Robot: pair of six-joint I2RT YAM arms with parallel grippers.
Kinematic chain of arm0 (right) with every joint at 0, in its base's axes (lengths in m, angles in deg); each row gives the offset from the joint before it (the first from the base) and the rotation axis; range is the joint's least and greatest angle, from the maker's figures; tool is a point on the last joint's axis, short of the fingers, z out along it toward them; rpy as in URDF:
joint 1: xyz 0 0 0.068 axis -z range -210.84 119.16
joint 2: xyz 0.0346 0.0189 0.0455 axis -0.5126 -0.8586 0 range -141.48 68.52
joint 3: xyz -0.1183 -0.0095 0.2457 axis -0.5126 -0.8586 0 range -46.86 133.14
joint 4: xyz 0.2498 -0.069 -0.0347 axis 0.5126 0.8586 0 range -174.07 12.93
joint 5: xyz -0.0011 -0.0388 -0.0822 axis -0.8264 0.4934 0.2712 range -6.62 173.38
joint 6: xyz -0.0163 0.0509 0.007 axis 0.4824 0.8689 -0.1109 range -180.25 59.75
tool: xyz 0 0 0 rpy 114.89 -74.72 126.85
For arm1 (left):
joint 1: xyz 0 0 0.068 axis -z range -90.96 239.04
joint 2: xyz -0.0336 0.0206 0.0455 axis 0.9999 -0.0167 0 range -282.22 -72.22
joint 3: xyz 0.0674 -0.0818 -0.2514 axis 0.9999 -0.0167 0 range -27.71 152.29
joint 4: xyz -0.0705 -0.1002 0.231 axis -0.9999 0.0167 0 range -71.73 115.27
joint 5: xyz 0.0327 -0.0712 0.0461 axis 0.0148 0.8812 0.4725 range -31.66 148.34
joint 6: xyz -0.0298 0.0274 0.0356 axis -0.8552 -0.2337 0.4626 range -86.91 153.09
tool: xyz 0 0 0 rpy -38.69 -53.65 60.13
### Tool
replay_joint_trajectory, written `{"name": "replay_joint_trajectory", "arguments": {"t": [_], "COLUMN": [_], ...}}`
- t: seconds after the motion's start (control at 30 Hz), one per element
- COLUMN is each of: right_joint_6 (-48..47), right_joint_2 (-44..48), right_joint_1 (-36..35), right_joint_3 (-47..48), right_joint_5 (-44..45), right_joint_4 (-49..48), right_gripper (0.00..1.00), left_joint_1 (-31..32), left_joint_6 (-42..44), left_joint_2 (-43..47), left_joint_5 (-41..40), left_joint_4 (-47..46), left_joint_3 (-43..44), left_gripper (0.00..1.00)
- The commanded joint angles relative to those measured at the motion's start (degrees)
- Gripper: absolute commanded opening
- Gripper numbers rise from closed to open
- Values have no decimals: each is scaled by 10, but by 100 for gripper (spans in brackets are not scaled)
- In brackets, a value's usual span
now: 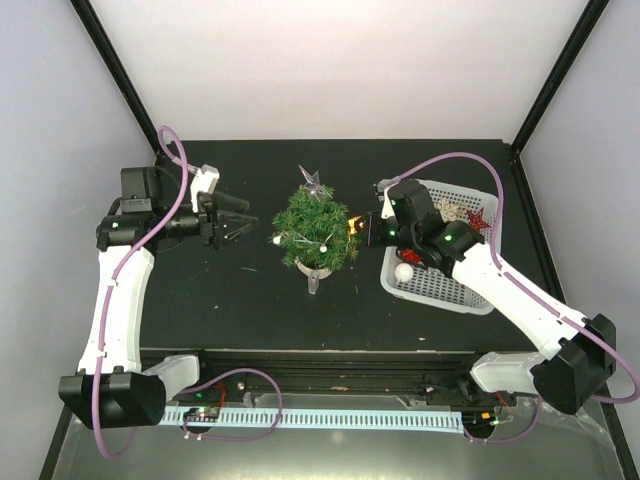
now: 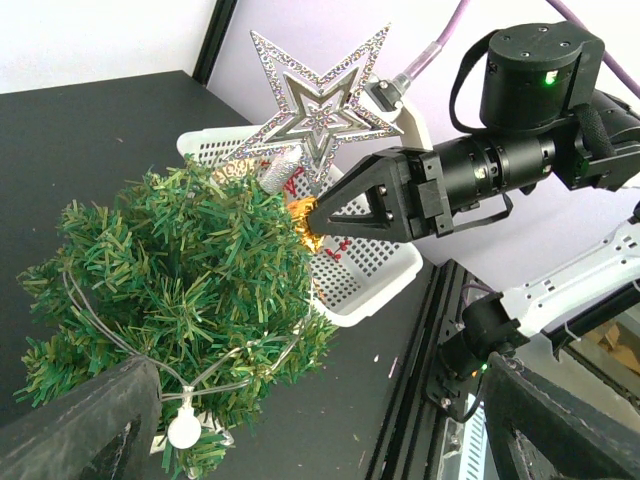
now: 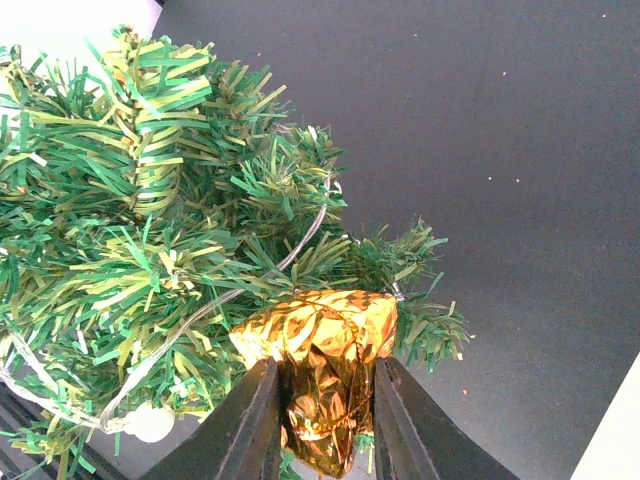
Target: Decorate the small christmas tree
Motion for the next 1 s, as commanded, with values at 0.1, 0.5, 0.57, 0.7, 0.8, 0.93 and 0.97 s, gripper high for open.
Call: {"name": "replay_joint_trajectory", "arguments": {"t": [0.1, 0.5, 0.57, 0.7, 0.8, 0.93, 0.97], "right_joint_6": [-1, -4, -6, -3, 0, 4, 4], "right_joint_2": [-15, -12, -12, -9, -6, 0, 2], "right_joint_1": [-3, -3, -3, -3, -3, -3, -3], "right_joint_3": [10, -22, -25, -37, -45, -56, -57], "right_joint_5": [0, 39, 45, 52, 52, 53, 53], "right_joint_4": [-11, -9, -7, -8, -12, -15, -16], "right_gripper": [27, 27, 27, 27, 27, 27, 27], "left_joint_1": [-4, -4, -4, -4, -4, -4, -3], "left_joint_6": [-3, -5, -5, -6, -7, -9, -9], "left_joint_2": [9, 10, 10, 11, 13, 14, 14], "left_joint_5": [10, 10, 10, 10, 10, 9, 9], "left_joint_4": [-11, -11, -12, -12, -13, -15, -15], "left_joint_3": [1, 1, 1, 0, -2, -2, -2], "left_gripper": [88, 88, 88, 88, 88, 88, 88]}}
